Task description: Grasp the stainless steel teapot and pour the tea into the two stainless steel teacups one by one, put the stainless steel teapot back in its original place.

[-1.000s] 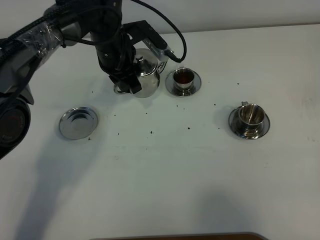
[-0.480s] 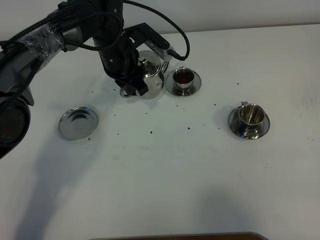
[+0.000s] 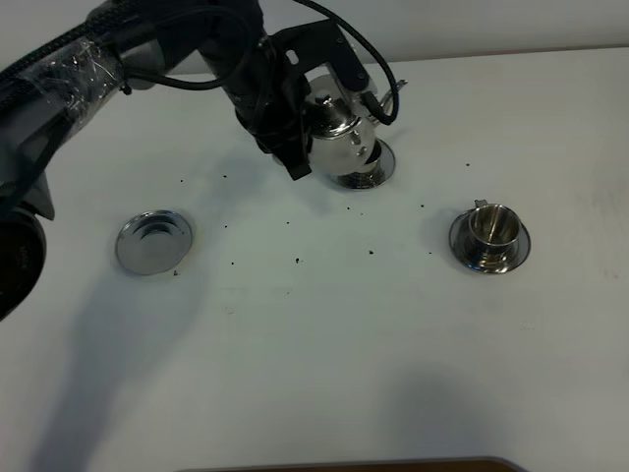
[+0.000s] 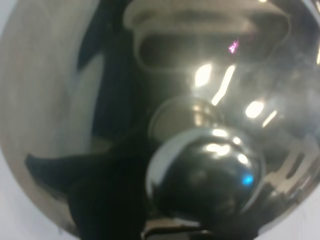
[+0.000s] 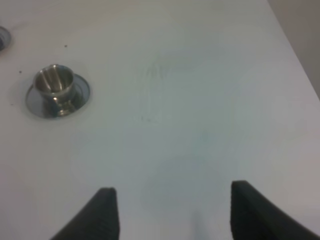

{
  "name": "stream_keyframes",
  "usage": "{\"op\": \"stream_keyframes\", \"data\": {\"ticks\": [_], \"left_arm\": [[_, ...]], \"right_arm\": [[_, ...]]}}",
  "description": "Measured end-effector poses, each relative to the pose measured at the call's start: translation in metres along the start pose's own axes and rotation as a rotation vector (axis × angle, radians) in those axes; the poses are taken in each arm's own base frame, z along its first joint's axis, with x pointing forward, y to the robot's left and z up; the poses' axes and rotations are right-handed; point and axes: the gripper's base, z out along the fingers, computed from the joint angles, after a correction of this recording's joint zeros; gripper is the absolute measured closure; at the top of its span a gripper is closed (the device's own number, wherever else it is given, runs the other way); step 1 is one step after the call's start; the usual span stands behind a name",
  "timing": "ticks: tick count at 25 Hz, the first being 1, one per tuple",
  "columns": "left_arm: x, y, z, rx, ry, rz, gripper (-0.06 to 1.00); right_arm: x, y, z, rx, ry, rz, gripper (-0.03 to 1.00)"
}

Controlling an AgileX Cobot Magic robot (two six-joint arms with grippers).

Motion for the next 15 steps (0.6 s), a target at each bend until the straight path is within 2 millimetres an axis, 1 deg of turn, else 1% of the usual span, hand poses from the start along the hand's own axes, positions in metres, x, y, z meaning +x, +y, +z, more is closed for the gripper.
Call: {"op": "stream_keyframes", "data": {"ticks": [4, 8, 11, 15], "left_arm": [[-0.026, -0.018, 0.002, -0.044, -0.075, 0.107, 0.7], [-0.044, -0.033, 0.01, -0.071, -0.122, 0.203, 0.7], [-0.054, -0.041, 0.024, -0.089, -0.142, 0.277, 0.7], [-0.061, -0.044, 0.041, -0.145, -0.141, 0.402, 0.7]], "right_arm": [[0.0, 0.0, 0.0, 0.0, 0.0, -0.001, 0.48], [0.0, 0.0, 0.0, 0.0, 0.0, -0.001, 0.48], [0.0, 0.0, 0.0, 0.0, 0.0, -0.001, 0.48], [0.0, 0.0, 0.0, 0.0, 0.0, -0.001, 0.48]]}}
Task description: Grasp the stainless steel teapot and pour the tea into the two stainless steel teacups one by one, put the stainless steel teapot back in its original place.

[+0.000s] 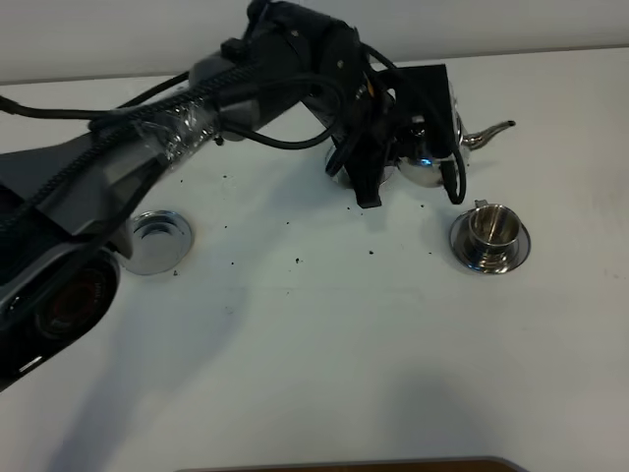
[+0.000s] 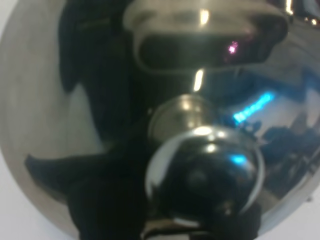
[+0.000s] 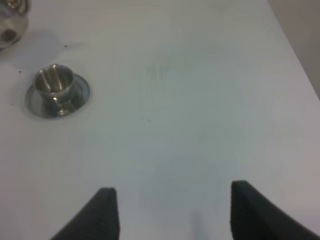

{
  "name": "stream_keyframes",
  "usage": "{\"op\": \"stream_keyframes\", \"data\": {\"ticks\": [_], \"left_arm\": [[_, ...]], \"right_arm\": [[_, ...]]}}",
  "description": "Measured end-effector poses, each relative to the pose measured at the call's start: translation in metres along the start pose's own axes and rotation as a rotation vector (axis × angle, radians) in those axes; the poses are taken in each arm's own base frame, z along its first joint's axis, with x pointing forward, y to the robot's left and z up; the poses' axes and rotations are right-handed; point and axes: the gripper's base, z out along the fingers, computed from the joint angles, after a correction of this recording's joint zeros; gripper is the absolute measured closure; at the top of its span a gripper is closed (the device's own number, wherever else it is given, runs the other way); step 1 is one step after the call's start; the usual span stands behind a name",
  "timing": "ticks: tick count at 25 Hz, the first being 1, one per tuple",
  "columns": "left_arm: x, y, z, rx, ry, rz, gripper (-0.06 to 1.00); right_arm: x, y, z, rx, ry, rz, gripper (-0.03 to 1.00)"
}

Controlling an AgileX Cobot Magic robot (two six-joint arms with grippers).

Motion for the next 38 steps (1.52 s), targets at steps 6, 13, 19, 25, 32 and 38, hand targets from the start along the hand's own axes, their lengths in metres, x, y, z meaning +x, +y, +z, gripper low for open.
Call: {"op": "stream_keyframes", "data": {"ticks": [6, 13, 19, 25, 32, 38], "left_arm": [[-0.003, 0.004, 0.003, -0.07, -0.008, 0.185, 0.7], [0.0, 0.006, 0.01, -0.093, 0.036, 0.387, 0.7], [0.004, 0.004, 0.033, -0.113, 0.053, 0.438, 0.7], [0.001, 0.008, 0.033, -0.173, 0.042, 0.5, 0.7], [0.001, 0.01, 0.033, -0.192, 0.058, 0.644, 0.7], [-0.004, 0.008, 0.033, -0.206, 0.073, 0.741, 0.7]], "right_arm": [[0.0, 0.0, 0.0, 0.0, 0.0, 0.001, 0.48], [0.0, 0.0, 0.0, 0.0, 0.0, 0.0, 0.48], [0.0, 0.0, 0.0, 0.0, 0.0, 0.0, 0.48], [0.0, 0.0, 0.0, 0.0, 0.0, 0.0, 0.48], [0.0, 0.0, 0.0, 0.0, 0.0, 0.001, 0.48], [0.0, 0.0, 0.0, 0.0, 0.0, 0.001, 0.48]]}}
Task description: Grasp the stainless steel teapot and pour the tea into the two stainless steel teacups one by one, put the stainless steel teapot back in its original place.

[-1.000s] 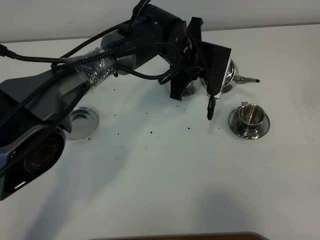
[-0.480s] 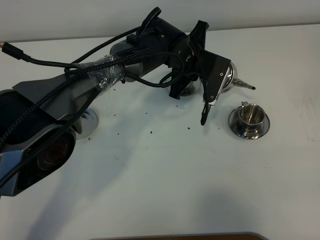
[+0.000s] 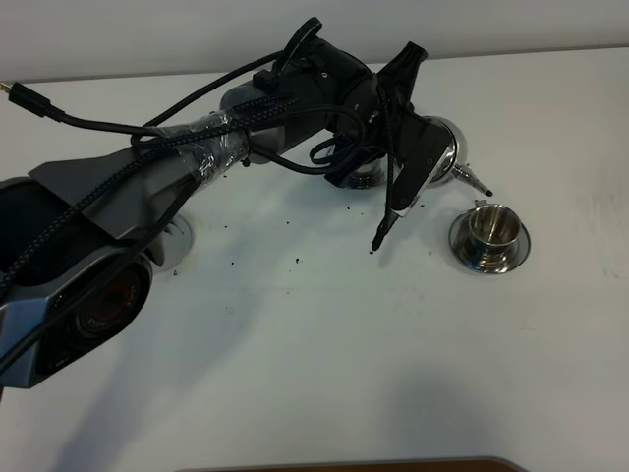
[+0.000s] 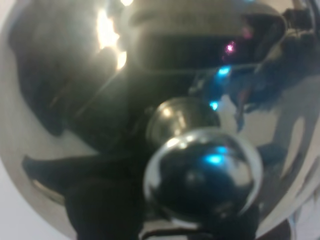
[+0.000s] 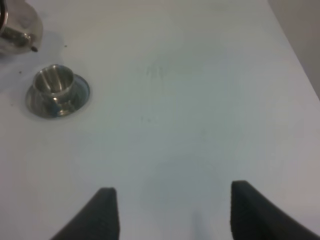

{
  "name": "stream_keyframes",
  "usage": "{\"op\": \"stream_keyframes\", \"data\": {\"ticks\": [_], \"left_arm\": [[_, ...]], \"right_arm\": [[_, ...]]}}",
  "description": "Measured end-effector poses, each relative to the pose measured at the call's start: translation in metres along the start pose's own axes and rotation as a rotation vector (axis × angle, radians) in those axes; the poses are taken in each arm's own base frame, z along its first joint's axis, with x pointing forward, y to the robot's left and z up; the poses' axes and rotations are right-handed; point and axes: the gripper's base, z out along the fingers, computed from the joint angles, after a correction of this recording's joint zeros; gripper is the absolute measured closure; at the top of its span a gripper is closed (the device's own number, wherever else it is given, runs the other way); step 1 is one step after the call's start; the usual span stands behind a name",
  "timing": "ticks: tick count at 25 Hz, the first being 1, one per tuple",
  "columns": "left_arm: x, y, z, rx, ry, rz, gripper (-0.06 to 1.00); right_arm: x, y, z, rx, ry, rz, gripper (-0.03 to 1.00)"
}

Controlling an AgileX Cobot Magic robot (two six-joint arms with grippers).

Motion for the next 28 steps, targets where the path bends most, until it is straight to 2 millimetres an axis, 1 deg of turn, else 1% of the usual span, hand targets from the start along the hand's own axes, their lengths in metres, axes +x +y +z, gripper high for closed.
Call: {"op": "stream_keyframes", "data": {"ticks": [6, 9, 16, 22, 28], "left_arm": [[0.0, 0.003, -0.001, -0.019, 0.047, 0.132, 0.7], [0.0, 0.003, -0.001, -0.023, 0.053, 0.168, 0.7], [0.0, 0.006, -0.001, -0.053, 0.053, 0.18, 0.7], [-0.005, 0.008, 0.0, -0.075, 0.046, 0.188, 0.7], [-0.01, 0.001, 0.015, -0.068, 0.036, 0.194, 0.7]], "right_arm": [[0.0, 0.0, 0.0, 0.0, 0.0, -0.002, 0.48], [0.0, 0.0, 0.0, 0.0, 0.0, -0.002, 0.48], [0.0, 0.0, 0.0, 0.0, 0.0, -0.001, 0.48], [0.0, 0.0, 0.0, 0.0, 0.0, -0.001, 0.48], [0.0, 0.0, 0.0, 0.0, 0.0, -0.001, 0.48]]}}
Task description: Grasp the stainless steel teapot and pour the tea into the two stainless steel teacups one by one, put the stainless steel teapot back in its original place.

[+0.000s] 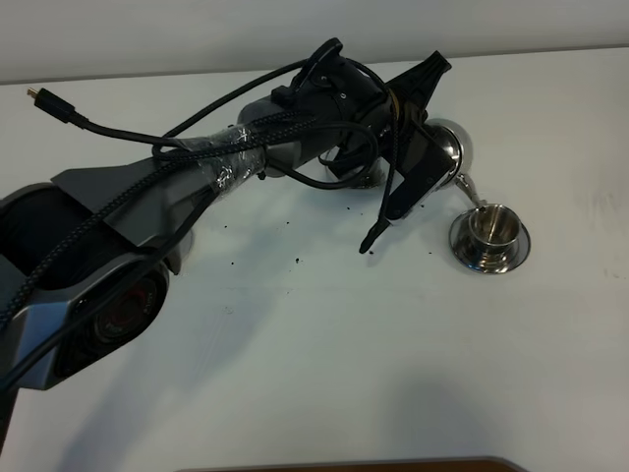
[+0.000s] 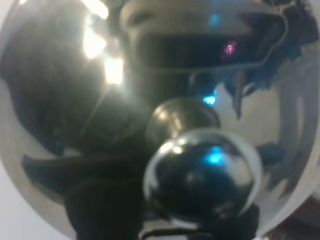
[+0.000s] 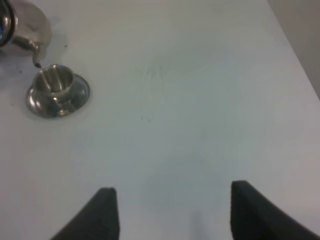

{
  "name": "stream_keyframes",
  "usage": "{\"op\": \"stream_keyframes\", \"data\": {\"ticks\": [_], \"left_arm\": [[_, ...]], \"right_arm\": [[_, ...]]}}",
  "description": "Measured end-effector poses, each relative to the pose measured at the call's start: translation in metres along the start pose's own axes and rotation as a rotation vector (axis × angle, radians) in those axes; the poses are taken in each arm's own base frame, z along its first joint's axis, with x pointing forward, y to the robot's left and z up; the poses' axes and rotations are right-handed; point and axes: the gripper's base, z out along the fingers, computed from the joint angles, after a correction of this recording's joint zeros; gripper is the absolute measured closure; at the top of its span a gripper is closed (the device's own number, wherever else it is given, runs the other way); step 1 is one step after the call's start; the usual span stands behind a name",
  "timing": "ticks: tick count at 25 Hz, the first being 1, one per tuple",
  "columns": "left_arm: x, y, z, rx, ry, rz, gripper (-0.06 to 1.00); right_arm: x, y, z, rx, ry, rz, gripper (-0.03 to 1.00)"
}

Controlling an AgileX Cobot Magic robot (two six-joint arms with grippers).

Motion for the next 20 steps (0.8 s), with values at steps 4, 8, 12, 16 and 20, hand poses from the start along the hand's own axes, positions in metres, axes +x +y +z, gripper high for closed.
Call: {"op": "stream_keyframes", "data": {"ticks": [4, 8, 12, 16, 20], "left_arm": [[-0.0013, -0.0001, 0.0039, -0.02, 0.0, 0.004, 0.7], [-0.0013, 0.0015, 0.0041, -0.04, 0.002, 0.008, 0.7], [-0.0013, 0.0024, 0.0041, -0.049, 0.003, 0.049, 0.7], [-0.001, 0.0055, 0.0039, -0.084, 0.009, 0.089, 0.7], [-0.0009, 0.0083, 0.0036, -0.114, 0.013, 0.115, 0.7]], "right_arm": [[0.0, 0.0, 0.0, 0.0, 0.0, -0.001, 0.48], [0.0, 0.0, 0.0, 0.0, 0.0, -0.001, 0.48], [0.0, 0.0, 0.0, 0.0, 0.0, -0.001, 0.48], [0.0, 0.0, 0.0, 0.0, 0.0, 0.001, 0.48], [0.0, 0.0, 0.0, 0.0, 0.0, 0.0, 0.48]]}}
